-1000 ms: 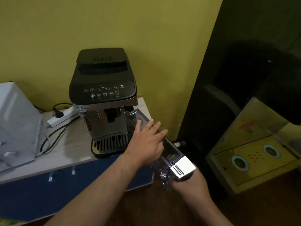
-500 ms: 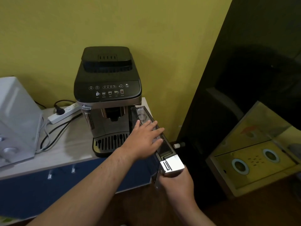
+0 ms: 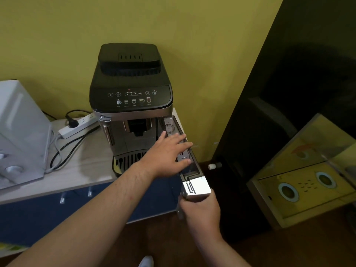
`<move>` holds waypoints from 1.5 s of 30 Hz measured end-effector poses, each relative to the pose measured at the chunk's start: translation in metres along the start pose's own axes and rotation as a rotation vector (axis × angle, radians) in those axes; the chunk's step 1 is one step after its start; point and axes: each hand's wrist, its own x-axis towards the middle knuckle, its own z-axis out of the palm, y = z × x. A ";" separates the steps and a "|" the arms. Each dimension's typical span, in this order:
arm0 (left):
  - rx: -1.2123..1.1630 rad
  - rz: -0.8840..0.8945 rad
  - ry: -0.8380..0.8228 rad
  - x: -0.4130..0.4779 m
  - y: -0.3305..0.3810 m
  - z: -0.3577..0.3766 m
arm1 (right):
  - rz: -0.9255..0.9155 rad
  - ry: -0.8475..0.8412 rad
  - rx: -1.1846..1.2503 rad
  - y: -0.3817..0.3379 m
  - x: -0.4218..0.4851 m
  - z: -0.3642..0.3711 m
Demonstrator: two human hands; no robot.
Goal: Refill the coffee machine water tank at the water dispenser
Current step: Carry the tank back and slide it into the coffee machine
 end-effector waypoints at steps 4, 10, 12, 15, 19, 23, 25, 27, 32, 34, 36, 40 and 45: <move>0.000 -0.003 -0.001 0.002 -0.004 -0.001 | -0.008 -0.022 0.032 -0.002 0.000 0.006; -0.014 0.005 0.011 0.002 -0.010 -0.002 | -0.015 0.005 0.046 0.003 -0.001 0.018; -0.013 0.006 0.017 0.002 -0.011 -0.001 | -0.023 -0.001 0.052 0.006 -0.003 0.021; -0.025 0.000 0.033 0.001 -0.011 0.001 | -0.026 0.000 0.048 0.008 -0.003 0.021; -0.038 -0.016 0.044 0.003 -0.010 0.003 | -0.039 -0.020 0.021 0.007 -0.003 0.020; -0.040 -0.038 0.036 0.004 -0.013 -0.002 | -0.084 -0.027 -0.031 0.003 -0.002 0.021; -0.041 -0.049 0.035 0.006 -0.014 -0.005 | -0.093 -0.013 -0.049 -0.001 -0.001 0.025; -0.036 -0.048 0.030 0.009 -0.014 -0.007 | -0.091 0.013 -0.049 -0.004 0.003 0.029; -0.054 -0.071 0.043 0.013 -0.022 -0.008 | -0.104 0.024 -0.060 -0.009 0.012 0.039; -0.058 -0.074 0.053 0.010 -0.024 -0.007 | -0.104 0.026 -0.071 -0.010 0.017 0.042; -0.102 -0.092 0.126 0.002 -0.024 -0.010 | -0.099 0.036 -0.080 -0.010 0.022 0.045; -0.178 -0.312 0.802 -0.032 -0.037 -0.027 | -0.104 0.034 -0.083 -0.012 0.030 0.050; -0.703 -0.795 1.029 -0.054 -0.101 -0.056 | -0.116 0.018 -0.075 -0.014 0.040 0.055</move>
